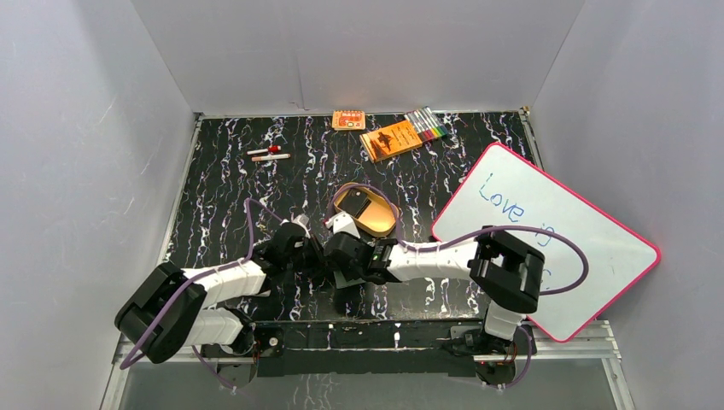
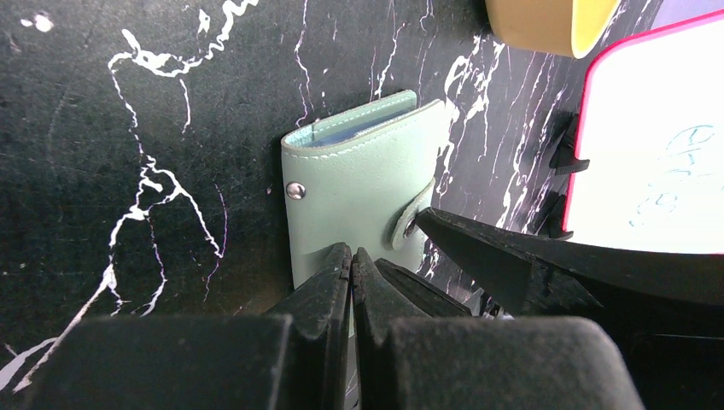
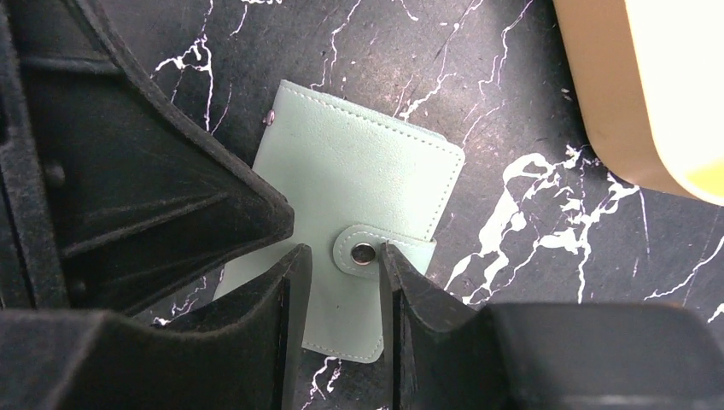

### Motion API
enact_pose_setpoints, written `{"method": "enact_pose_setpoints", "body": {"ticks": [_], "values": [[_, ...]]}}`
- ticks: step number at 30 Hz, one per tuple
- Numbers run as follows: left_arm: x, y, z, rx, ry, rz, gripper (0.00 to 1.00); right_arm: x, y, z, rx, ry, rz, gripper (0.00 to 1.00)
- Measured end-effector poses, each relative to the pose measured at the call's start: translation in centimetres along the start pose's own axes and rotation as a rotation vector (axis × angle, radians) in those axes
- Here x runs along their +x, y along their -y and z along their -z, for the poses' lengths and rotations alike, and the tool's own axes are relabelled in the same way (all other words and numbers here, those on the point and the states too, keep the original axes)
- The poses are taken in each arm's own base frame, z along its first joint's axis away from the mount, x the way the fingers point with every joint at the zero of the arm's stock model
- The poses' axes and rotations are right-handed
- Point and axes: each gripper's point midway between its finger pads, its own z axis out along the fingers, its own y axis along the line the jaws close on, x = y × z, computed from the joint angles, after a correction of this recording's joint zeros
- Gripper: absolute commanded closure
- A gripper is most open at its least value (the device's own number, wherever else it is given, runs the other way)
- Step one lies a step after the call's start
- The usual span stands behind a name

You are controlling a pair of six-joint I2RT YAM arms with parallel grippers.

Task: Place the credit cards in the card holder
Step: Open the card holder at the center of the board.

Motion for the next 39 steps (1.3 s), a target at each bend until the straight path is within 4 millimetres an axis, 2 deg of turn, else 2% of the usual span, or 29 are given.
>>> {"method": "enact_pose_setpoints", "body": {"ticks": [10,15,23,28,39], "values": [[-0.1,0.0,0.0,0.001,0.009,0.010,1.00,-0.1,0.1,-0.4,0.103,0.005,0.084,0.58],[-0.1,-0.1,0.0,0.004,0.011,0.013,1.00,-0.2,0.3,-0.4,0.136,0.014,0.100,0.69],[-0.1,0.0,0.0,0.007,0.013,0.012,1.00,-0.2,0.8,-0.3,0.165,0.019,0.105,0.82],[-0.2,0.0,0.0,0.008,0.017,0.012,1.00,-0.4,1.1,-0.2,0.179,0.027,0.107,1.00],[-0.2,-0.1,0.0,0.003,0.019,0.017,1.00,-0.8,1.4,0.6,0.187,0.039,0.065,1.00]]}}
